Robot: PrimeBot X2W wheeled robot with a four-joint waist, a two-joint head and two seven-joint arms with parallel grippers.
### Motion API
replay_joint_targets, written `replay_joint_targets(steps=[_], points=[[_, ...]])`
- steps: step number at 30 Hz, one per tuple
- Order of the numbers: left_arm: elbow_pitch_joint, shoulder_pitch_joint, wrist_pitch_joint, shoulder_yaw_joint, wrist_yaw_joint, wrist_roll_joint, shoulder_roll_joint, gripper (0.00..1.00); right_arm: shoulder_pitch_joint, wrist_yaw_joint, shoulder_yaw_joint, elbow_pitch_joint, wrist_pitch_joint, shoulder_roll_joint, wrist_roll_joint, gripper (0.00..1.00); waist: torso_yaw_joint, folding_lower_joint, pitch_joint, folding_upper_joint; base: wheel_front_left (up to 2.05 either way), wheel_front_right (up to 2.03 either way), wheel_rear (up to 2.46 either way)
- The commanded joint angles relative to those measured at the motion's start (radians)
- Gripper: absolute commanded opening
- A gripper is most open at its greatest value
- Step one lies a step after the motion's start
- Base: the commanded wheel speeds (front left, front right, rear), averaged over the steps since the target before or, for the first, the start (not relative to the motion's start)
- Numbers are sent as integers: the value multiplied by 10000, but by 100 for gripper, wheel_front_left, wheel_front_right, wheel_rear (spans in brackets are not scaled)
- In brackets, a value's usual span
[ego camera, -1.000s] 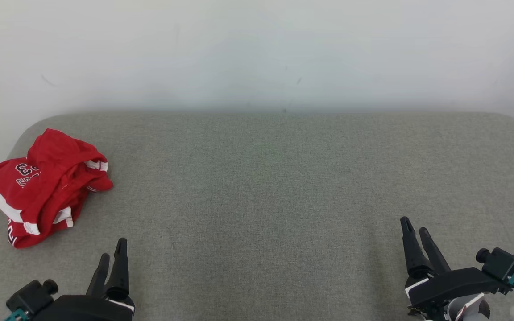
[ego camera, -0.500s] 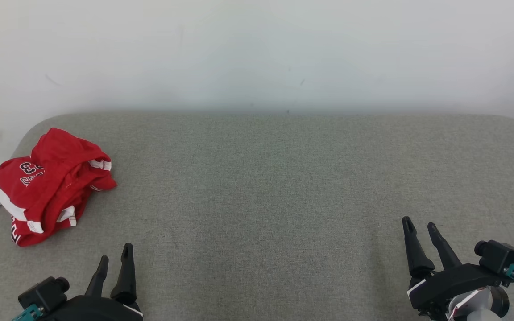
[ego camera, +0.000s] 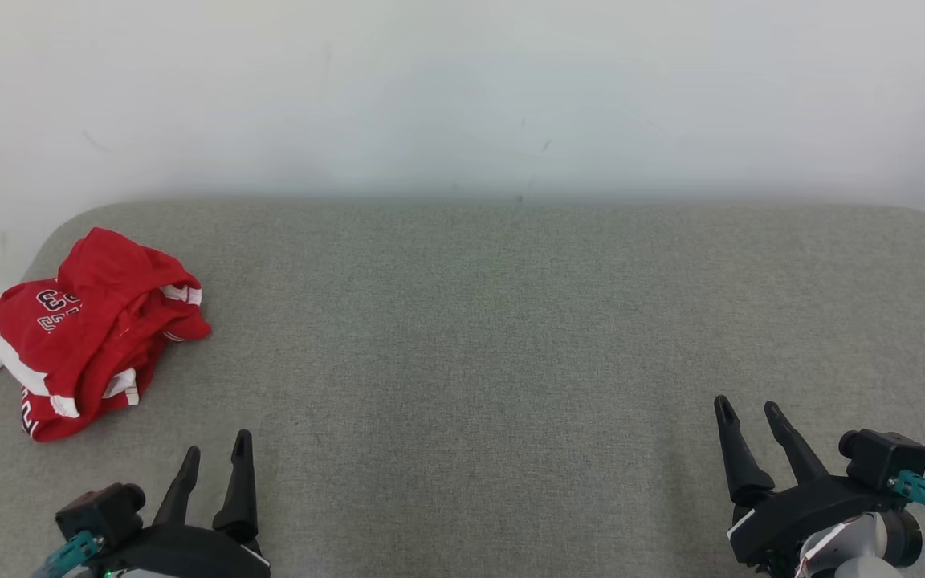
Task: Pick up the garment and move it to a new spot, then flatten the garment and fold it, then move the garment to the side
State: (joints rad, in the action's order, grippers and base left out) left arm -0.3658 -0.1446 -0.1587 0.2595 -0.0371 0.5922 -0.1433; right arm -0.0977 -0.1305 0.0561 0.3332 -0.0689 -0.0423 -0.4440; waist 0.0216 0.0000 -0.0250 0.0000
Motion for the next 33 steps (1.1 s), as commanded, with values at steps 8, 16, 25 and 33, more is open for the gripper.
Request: replay_joint_targets(steps=[8, 16, 25, 33], points=[[319, -305, 88, 495, -266, -1105, -398, 100, -98, -3, 17, 145, -49, -88, 692, 100, 31, 0, -38, 0, 0, 0, 0], [534, -188, 126, 647, -441, -1496, -486, 100, -186, -3, -51, 310, -182, -97, 1156, 100, 12, 0, -63, 0, 0, 0, 0], [575, -68, 114, 805, -599, -1876, -586, 100, -246, -4, -254, 468, -306, -108, 1622, 100, 18, 0, -102, 0, 0, 0, 0], [582, -8, 28, 946, -703, -2163, -637, 100, -282, -4, -330, 593, -405, -114, 2061, 100, 54, 0, -151, 0, 0, 0, 0]])
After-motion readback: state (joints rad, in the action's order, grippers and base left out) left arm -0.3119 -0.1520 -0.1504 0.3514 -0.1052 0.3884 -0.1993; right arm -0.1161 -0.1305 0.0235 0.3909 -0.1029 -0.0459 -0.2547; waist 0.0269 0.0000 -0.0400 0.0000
